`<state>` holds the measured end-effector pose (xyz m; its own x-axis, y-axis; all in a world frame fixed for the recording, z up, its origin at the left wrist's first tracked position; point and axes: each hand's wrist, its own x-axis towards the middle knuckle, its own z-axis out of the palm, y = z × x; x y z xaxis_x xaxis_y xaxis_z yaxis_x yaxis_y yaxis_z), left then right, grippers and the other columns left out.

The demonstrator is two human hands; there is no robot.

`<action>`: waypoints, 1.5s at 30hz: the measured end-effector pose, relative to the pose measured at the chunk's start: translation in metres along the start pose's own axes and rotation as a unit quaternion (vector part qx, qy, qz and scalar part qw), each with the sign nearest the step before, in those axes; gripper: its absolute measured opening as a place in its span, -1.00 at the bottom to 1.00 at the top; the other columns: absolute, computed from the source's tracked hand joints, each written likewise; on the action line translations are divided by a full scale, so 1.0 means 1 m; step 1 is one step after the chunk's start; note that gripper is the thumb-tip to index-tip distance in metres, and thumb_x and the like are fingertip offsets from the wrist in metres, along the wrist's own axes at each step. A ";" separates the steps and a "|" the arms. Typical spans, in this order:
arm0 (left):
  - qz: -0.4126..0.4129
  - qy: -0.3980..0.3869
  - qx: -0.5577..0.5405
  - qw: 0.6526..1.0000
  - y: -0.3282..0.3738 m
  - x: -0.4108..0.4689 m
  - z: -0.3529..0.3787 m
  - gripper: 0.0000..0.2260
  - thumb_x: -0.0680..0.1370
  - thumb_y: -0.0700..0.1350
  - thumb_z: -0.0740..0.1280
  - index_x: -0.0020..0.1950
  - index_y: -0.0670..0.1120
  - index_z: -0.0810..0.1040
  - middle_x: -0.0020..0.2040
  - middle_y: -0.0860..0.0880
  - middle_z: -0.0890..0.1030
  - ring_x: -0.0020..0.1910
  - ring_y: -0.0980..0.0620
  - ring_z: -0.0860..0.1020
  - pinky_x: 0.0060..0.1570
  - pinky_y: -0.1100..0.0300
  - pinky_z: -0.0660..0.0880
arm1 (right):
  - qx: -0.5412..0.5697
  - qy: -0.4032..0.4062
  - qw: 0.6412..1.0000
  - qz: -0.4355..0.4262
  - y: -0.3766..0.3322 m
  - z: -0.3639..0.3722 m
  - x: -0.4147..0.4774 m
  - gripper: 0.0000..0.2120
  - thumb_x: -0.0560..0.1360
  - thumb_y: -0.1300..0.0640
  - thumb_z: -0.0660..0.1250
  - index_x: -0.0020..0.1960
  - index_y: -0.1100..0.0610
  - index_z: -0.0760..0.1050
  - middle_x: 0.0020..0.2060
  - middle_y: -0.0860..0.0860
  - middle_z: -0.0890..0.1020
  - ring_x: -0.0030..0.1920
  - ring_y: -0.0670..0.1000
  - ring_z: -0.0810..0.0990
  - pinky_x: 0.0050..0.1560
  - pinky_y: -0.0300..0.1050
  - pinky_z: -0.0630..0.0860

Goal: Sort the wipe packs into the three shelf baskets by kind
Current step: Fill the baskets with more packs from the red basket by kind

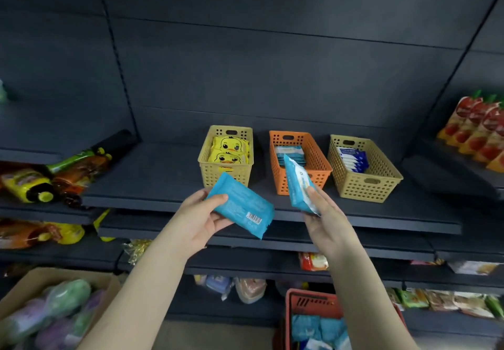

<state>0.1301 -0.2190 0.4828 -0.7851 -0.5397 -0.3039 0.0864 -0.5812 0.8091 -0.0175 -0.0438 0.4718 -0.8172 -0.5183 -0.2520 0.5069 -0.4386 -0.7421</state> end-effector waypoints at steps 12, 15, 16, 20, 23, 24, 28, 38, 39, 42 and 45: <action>-0.012 0.000 -0.052 0.999 0.022 0.146 0.020 -0.58 0.57 -0.39 0.18 0.34 -0.02 0.44 0.22 -0.13 0.57 0.17 -0.12 0.58 0.03 -0.05 0.59 | 0.056 0.005 0.998 -0.009 -0.026 -0.001 0.165 -0.61 0.53 0.21 0.32 0.33 0.23 0.41 0.20 0.19 0.60 0.17 0.09 0.62 0.14 -0.03 0.57; 0.002 0.013 -0.039 0.999 0.034 0.206 0.040 -0.58 0.57 -0.37 0.19 0.33 0.01 0.46 0.21 -0.12 0.57 0.15 -0.12 0.59 -0.03 -0.02 0.61 | 0.056 0.012 0.998 -0.024 -0.048 -0.007 0.226 -0.61 0.51 0.19 0.37 0.32 0.18 0.45 0.14 0.16 0.64 0.13 0.10 0.65 0.08 -0.03 0.60; 0.007 0.017 -0.037 0.999 0.037 0.226 0.048 -0.60 0.57 -0.36 0.20 0.32 0.01 0.46 0.20 -0.13 0.58 0.13 -0.11 0.60 -0.04 -0.01 0.63 | 0.052 0.026 0.998 -0.037 -0.053 -0.007 0.247 -0.61 0.50 0.20 0.38 0.31 0.18 0.47 0.12 0.14 0.66 0.10 0.08 0.66 0.02 -0.06 0.62; 0.023 0.030 -0.047 0.998 0.046 0.294 0.070 -0.64 0.58 -0.31 0.24 0.32 0.01 0.47 0.19 -0.12 0.59 0.07 -0.06 0.65 -0.07 0.03 0.64 | 0.032 0.071 0.996 -0.053 -0.058 -0.007 0.318 -0.72 0.51 0.25 0.37 0.20 0.25 0.51 0.13 0.19 0.63 0.06 0.09 0.66 -0.04 -0.12 0.63; 0.029 0.036 -0.049 0.998 0.050 0.331 0.073 -0.64 0.58 -0.28 0.27 0.32 0.02 0.47 0.20 -0.12 0.59 0.07 -0.05 0.65 -0.13 0.08 0.63 | -0.073 0.100 0.992 -0.034 -0.060 -0.002 0.354 -0.93 0.51 0.19 0.38 -0.01 0.13 0.55 0.07 0.16 0.63 0.00 0.05 0.65 -0.11 -0.17 0.62; 0.029 0.043 -0.050 0.997 0.050 0.342 0.074 -0.65 0.57 -0.27 0.28 0.32 0.01 0.47 0.20 -0.12 0.59 0.08 -0.05 0.64 -0.14 0.08 0.63 | -0.118 0.122 0.985 -0.028 -0.060 0.000 0.364 -0.96 0.50 0.16 0.40 -0.06 0.09 0.55 0.04 0.12 0.62 -0.02 0.04 0.64 -0.16 -0.18 0.62; 0.032 0.056 -0.049 0.997 0.051 0.375 0.074 -0.68 0.57 -0.26 0.30 0.29 0.00 0.48 0.18 -0.12 0.59 0.08 -0.05 0.64 -0.16 0.08 0.63 | -0.209 0.219 0.953 -0.022 -0.058 0.011 0.399 -0.86 0.45 0.08 0.46 -0.04 0.08 0.57 -0.02 0.07 0.62 -0.01 0.08 0.62 -0.29 -0.13 0.65; 0.015 0.031 -0.036 0.999 0.063 0.431 0.068 -0.69 0.57 -0.29 0.28 0.26 0.01 0.50 0.21 -0.12 0.58 0.07 -0.05 0.62 -0.21 0.08 0.64 | -0.390 0.222 0.894 0.007 -0.031 0.009 0.448 -0.82 0.51 0.07 0.39 -0.03 0.18 0.54 -0.05 0.14 0.66 -0.22 0.02 0.65 -0.23 -0.13 0.64; 0.011 0.025 -0.034 0.999 0.065 0.435 0.069 -0.69 0.57 -0.29 0.28 0.26 0.00 0.49 0.20 -0.12 0.58 0.06 -0.04 0.62 -0.20 0.08 0.64 | -0.405 0.226 0.886 0.004 -0.031 0.008 0.448 -0.80 0.53 0.04 0.36 -0.02 0.19 0.54 -0.09 0.11 0.66 -0.25 -0.01 0.64 -0.31 -0.19 0.61; -0.003 0.012 -0.016 1.000 0.065 0.446 0.069 -0.70 0.58 -0.28 0.27 0.27 -0.01 0.48 0.20 -0.14 0.57 0.07 -0.06 0.62 -0.18 0.06 0.64 | -0.430 0.237 0.871 -0.004 -0.034 0.009 0.448 -0.80 0.56 0.03 0.32 -0.04 0.19 0.52 -0.22 0.04 0.61 -0.33 -0.08 0.59 -0.54 -0.36 0.45; -0.018 0.017 -0.004 1.000 0.065 0.455 0.066 -0.72 0.58 -0.24 0.29 0.27 -0.02 0.48 0.19 -0.14 0.58 0.10 -0.08 0.61 -0.14 0.04 0.64 | -0.490 0.264 0.830 -0.036 -0.035 0.008 0.445 -0.83 0.59 0.09 0.28 -0.10 0.18 0.51 -0.35 -0.02 0.55 -0.39 -0.10 0.55 -0.56 -0.36 0.40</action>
<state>-0.2622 -0.4618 0.4301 -0.7664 -0.5385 -0.3502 0.0637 -0.6062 0.7928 -0.3969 -0.2651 0.3902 -0.9733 -0.0101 -0.2295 0.1956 0.4875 -0.8509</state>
